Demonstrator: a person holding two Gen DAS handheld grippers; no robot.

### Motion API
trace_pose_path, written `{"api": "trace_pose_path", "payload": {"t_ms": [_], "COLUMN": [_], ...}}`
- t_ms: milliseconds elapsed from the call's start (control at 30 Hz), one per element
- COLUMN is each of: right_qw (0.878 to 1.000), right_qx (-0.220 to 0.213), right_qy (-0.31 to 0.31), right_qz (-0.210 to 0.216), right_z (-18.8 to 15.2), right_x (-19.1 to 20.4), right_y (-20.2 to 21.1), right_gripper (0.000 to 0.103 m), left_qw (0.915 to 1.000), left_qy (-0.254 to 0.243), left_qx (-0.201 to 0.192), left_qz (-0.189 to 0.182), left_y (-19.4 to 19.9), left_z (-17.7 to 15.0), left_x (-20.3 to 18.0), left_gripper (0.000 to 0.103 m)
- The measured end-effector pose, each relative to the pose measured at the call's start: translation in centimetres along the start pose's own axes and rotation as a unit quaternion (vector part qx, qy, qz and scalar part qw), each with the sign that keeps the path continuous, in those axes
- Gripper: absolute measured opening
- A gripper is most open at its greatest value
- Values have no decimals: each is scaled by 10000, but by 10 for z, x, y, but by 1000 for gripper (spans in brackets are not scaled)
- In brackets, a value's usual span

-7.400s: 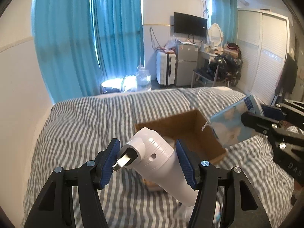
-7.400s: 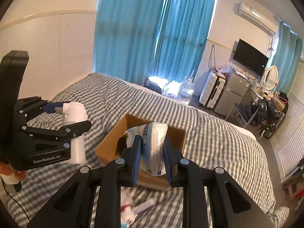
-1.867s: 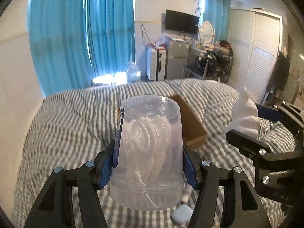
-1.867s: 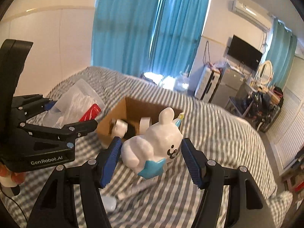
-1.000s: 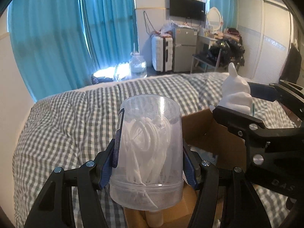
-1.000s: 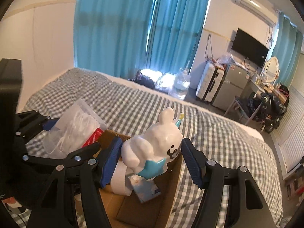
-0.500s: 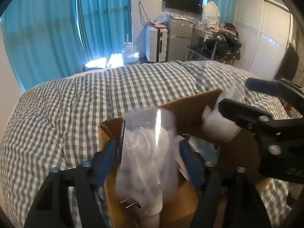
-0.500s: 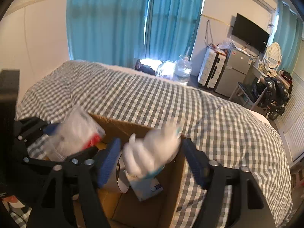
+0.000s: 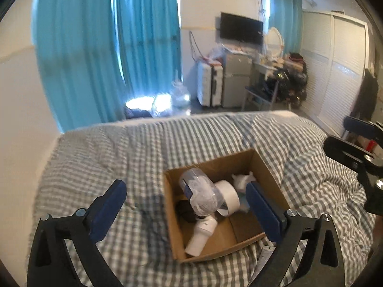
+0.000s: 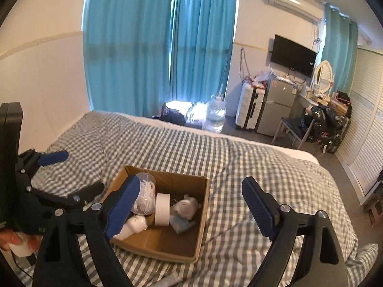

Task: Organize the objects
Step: 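Open both tools to drop the cable jar and bunny into the box, then move the left tool toward the light blue earbud case on the bed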

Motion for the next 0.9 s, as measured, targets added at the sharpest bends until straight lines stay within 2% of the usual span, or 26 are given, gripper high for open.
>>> {"api": "trace_pose_path", "payload": {"t_ms": [300,400,533,633,767,900], "right_qw": [9991,9985,9986,9984,9993,9980], "right_qx": [-343,-461,-443,-384,-45,302], "right_qy": [125,80,104,120,-18,65], "right_qz": [-223,-271,-282,-406,-369,-555], "right_z": [19,19,8,-15,-64,-112], "right_x": [6,7,7,5,5,5], "right_y": [78,94,103,102,86,65], "right_gripper": [93,97,97,97,97,97], "left_qw": [9989,9984,9967,9961,9934,9913], "left_qy": [275,295,435,634,939,918], "left_qx": [-298,-274,-165,-53,259,547], "left_qz": [250,389,664,615,612,763], "left_y": [64,74,81,77,60,42], "left_z": [17,11,-11,-38,-82,-129], "left_x": [21,24,29,28,27,16], "left_gripper": [103,103,103,103,103,103]}}
Point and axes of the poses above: each gripper's, at about its wrist camera, not at the fingertips, and y roughly against the way its jaws point, x to its left, z to its top, the point moved 8 cm from there along -y, roughly the way its jaws point, and after that the axes turned 8 degrees about -x, right-handed, at the moved point
